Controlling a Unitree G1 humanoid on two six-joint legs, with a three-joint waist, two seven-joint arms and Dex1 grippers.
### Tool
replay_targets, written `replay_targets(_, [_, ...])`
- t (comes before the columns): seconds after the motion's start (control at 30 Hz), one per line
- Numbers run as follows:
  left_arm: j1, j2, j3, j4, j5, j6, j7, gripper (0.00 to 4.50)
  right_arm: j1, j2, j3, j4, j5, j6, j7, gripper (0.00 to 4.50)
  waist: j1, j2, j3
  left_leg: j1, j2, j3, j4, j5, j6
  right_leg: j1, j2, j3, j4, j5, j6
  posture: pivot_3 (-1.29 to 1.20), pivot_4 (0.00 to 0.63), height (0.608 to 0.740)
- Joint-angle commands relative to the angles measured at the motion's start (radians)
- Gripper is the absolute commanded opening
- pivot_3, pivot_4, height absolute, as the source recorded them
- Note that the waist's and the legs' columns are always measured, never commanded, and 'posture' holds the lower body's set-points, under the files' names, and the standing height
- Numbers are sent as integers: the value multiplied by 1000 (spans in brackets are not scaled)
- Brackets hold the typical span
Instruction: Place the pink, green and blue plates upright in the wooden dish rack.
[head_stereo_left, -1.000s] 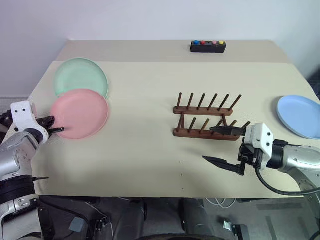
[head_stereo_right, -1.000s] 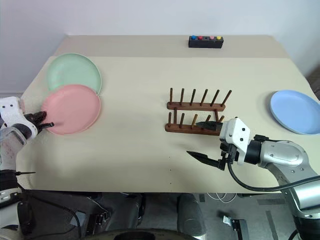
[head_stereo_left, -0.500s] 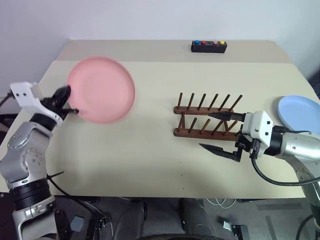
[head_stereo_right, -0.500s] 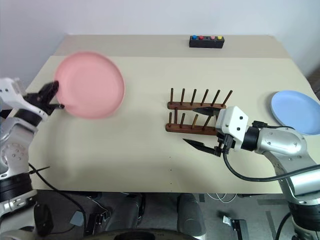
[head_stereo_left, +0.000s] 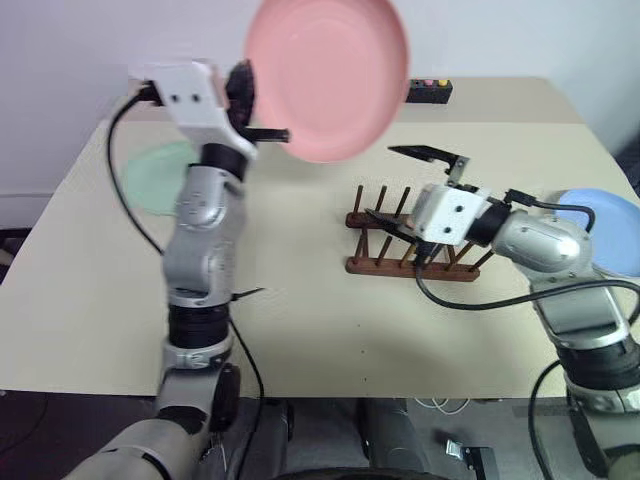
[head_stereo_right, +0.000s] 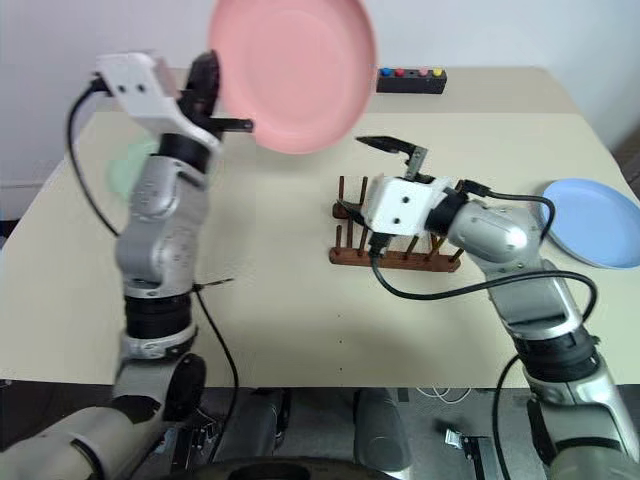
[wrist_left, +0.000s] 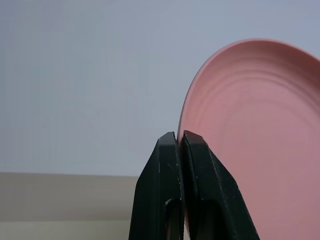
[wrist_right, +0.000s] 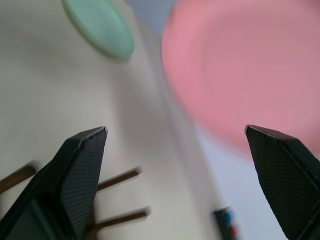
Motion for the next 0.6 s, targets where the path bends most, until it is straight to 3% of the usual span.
replay_targets(0.03, [-20, -18, -42, -58, 58, -1, 35, 27, -54, 31, 51, 40, -152, -80, -86, 4500, 0, 0, 0, 0, 0, 0, 0, 0, 0, 0, 0, 0, 0, 0, 0, 0, 150, 740])
replay_targets(0.43, [-6, -74, -93, -114, 76, 57, 32, 27, -109, 56, 99, 181, -378, -192, -188, 4500, 2, 0, 0, 0, 0, 0, 1, 1, -1, 1, 0, 0, 0, 0, 0, 0, 150, 740])
replay_targets(0.53, [-1, -79, -98, -123, 74, 67, 24, 0, -115, 68, 99, 201, -401, -196, -197, 3624, 1, 0, 0, 0, 0, 0, 0, 1, -1, 1, 0, 0, 0, 0, 0, 0, 150, 740])
replay_targets(0.6, [3, -81, -102, -127, 74, 74, 19, 0, -118, 75, 98, 207, -409, -200, -203, 2606, 2, 0, 0, 0, 0, 0, 0, 1, -1, 1, 0, 0, 0, 0, 0, 0, 150, 740])
